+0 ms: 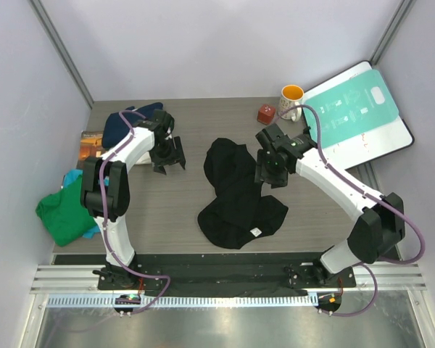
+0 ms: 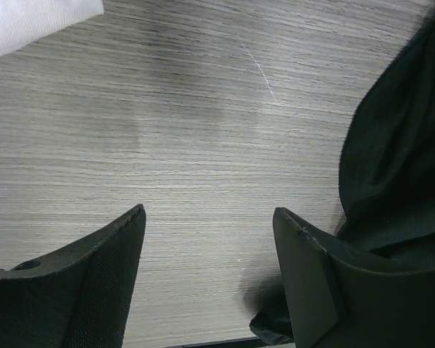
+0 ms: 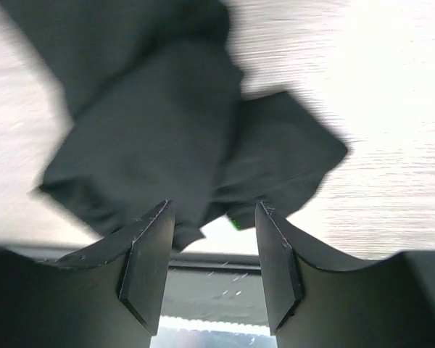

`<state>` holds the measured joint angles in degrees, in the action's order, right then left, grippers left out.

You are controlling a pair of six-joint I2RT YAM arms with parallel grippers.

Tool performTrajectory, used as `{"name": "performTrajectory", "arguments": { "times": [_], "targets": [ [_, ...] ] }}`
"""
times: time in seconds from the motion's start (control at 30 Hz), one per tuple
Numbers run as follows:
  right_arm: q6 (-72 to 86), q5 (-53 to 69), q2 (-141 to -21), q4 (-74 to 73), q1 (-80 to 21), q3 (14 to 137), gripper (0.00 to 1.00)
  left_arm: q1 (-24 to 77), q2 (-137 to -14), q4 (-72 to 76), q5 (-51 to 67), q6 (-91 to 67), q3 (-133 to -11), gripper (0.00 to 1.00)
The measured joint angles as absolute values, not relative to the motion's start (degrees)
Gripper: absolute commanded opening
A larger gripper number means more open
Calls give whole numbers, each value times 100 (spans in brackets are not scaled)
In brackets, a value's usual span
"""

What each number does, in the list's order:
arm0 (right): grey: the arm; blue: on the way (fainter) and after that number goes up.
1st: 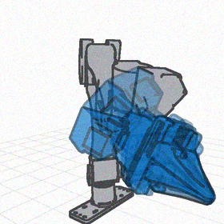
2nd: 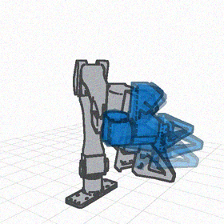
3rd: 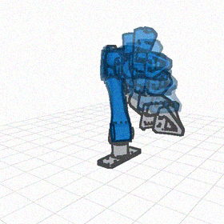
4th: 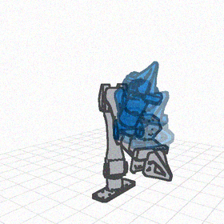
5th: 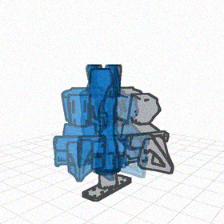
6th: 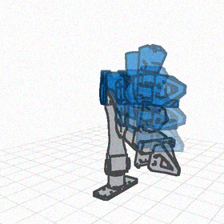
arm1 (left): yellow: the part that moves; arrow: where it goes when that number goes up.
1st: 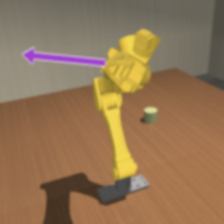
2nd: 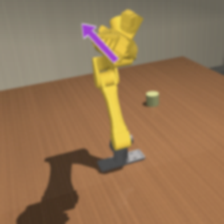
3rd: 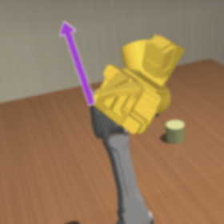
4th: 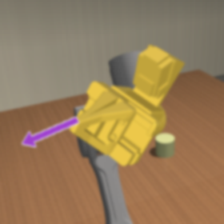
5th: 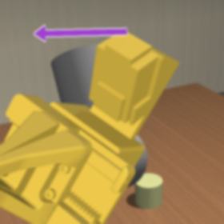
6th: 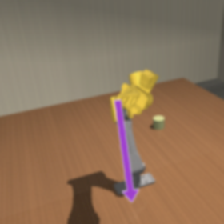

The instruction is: Fold and stack the t-shirts

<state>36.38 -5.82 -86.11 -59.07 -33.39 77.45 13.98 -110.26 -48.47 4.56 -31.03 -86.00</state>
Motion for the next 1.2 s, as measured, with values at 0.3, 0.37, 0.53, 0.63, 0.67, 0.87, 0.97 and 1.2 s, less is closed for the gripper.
{"name": "performTrajectory", "arguments": {
  "times": [0.3, 0.37, 0.53, 0.63, 0.67, 0.87, 0.97, 1.2],
  "targets": [
    [3472, -392, -9094, -5068, -2877, 6941, 56, 1398, -11026, -4847, 454, -3096, -8595, 72],
    [3428, -233, -9212, -4834, -2867, 6930, 56, 1398, -11026, -4849, 451, -3094, -8589, 72],
    [3371, 148, -9343, -4447, -2832, 6877, 56, 1398, -11026, -4851, 445, -3085, -8558, 72],
    [3323, 279, -9461, -4300, -2812, 6869, 56, 1398, -11026, -4856, 423, -3081, -8558, 72],
    [3306, 322, -9511, -4237, -2803, 6840, 55, 1398, -11026, -4856, 416, -3079, -8558, 72],
    [3234, 440, -9592, -4112, -2788, 6783, 16, 1398, -11026, -4871, 408, -3074, -8558, 72],
    [3205, 473, -9590, -4062, -2788, 6770, 3, 1398, -11026, -4871, 408, -3074, -8558, 72],
    [3203, 502, -9535, -4075, -2775, 6748, 1, 1398, -11026, -4884, 405, -3081, -8567, 72]
  ]
}}
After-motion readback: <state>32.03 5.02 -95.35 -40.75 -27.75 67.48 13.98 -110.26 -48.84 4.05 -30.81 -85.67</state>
